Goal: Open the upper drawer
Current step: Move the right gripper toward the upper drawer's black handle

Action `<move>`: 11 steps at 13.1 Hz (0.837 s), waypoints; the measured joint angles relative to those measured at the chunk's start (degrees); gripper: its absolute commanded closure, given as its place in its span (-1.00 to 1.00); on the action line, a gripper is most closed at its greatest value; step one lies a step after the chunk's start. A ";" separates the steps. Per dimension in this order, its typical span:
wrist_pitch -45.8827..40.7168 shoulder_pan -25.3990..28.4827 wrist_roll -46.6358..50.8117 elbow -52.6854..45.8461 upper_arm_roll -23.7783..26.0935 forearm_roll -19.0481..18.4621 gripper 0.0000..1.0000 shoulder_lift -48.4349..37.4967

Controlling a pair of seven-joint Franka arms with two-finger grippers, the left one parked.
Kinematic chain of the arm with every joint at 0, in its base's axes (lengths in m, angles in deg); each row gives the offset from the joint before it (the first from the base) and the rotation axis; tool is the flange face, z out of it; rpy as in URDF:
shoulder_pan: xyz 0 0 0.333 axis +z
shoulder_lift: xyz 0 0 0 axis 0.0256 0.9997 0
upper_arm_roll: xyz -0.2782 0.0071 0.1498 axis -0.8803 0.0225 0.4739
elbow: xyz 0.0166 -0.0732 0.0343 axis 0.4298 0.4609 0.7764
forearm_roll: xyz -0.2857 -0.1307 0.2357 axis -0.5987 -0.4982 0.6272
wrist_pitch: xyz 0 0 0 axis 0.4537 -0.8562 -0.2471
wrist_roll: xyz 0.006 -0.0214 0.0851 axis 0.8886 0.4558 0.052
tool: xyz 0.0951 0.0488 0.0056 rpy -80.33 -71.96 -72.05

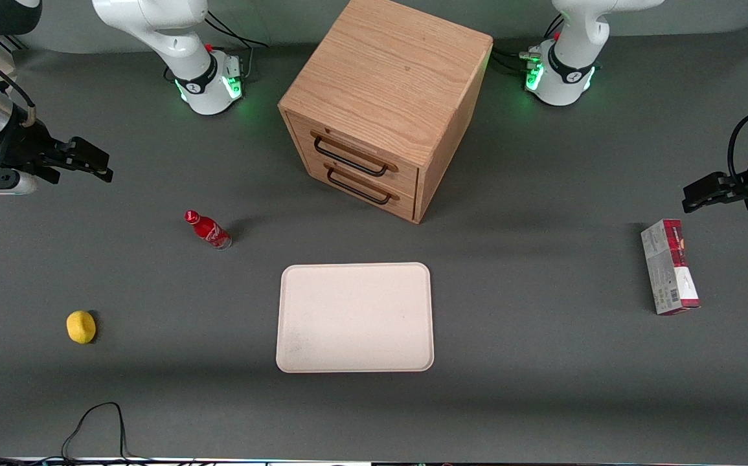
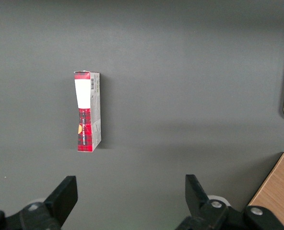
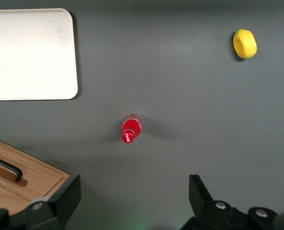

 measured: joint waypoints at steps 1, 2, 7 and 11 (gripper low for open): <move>-0.03 0.00 0.00 -0.13 0.00 0.16 -1.00 0.00; -0.05 0.00 0.03 -0.23 0.00 0.25 -1.00 0.00; 0.09 0.19 8.54 -2.96 5.63 0.90 -1.00 2.31; 0.34 0.79 23.91 -8.53 18.19 0.89 -1.00 8.86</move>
